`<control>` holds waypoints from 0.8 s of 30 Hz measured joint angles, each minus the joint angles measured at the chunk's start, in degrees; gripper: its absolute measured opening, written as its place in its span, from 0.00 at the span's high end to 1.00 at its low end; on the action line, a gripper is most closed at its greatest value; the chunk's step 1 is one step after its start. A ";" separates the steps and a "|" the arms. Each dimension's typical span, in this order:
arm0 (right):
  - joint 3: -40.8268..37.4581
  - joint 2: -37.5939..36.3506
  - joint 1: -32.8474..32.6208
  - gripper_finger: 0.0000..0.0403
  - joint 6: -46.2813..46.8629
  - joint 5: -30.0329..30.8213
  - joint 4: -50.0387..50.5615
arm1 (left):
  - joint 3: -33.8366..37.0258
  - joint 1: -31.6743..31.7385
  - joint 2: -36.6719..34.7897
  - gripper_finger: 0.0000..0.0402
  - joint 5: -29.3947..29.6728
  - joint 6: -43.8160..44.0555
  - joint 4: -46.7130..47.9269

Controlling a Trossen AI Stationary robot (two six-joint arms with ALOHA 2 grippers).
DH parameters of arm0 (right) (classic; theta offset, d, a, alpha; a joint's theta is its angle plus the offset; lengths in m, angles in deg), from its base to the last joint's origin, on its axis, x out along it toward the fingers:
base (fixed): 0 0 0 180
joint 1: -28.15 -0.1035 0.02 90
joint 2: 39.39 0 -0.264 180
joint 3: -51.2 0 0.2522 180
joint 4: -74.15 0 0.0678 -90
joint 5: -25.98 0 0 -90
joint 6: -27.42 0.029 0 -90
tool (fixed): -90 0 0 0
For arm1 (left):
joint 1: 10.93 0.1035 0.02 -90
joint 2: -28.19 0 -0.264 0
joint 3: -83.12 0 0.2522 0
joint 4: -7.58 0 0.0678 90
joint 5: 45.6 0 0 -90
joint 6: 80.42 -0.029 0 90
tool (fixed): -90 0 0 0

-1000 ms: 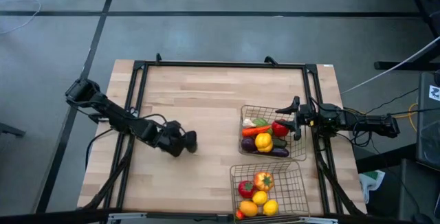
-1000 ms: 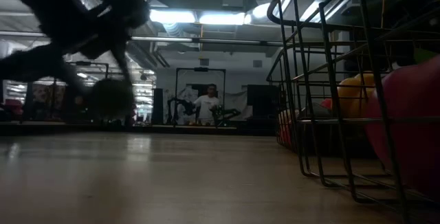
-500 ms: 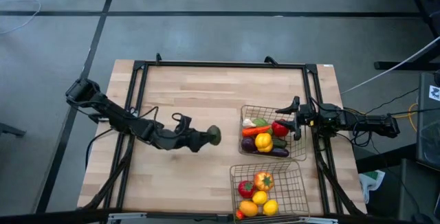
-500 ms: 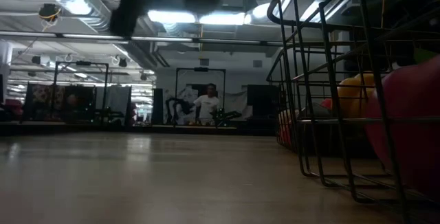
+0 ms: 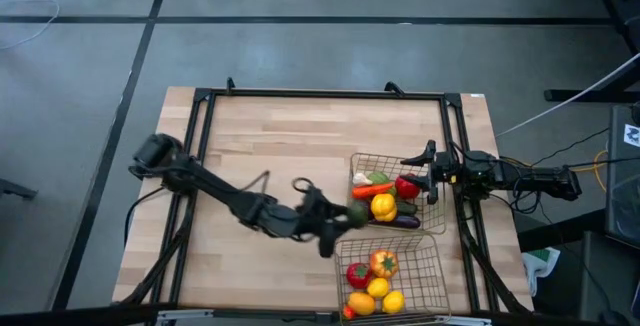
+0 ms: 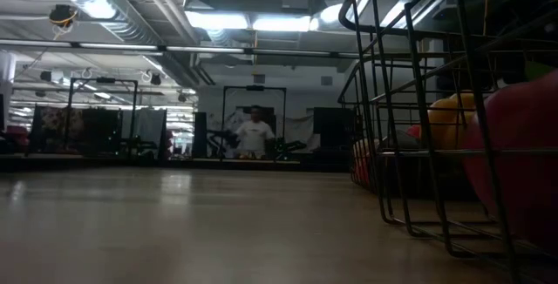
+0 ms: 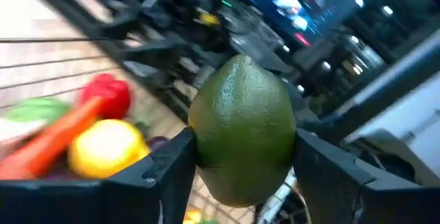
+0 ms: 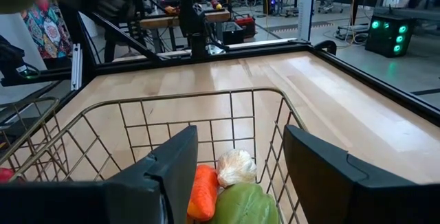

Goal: Sort produce into baskets
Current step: Put the lime into the bottom wire basket

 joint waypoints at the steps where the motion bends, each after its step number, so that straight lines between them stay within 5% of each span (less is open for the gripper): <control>1: 0.00 0.02 0.00 0.47 0.00 0.00 0.00 | -2.31 0.00 1.93 0.45 -1.23 -1.27 -0.03; 10: 0.00 -0.01 -0.02 0.47 -0.02 0.00 0.00 | -18.82 -1.79 16.61 0.45 -7.59 -3.57 5.77; 24: 0.00 0.00 0.00 0.47 -0.01 0.00 0.00 | -21.31 -7.64 21.71 0.45 -6.70 -1.02 12.63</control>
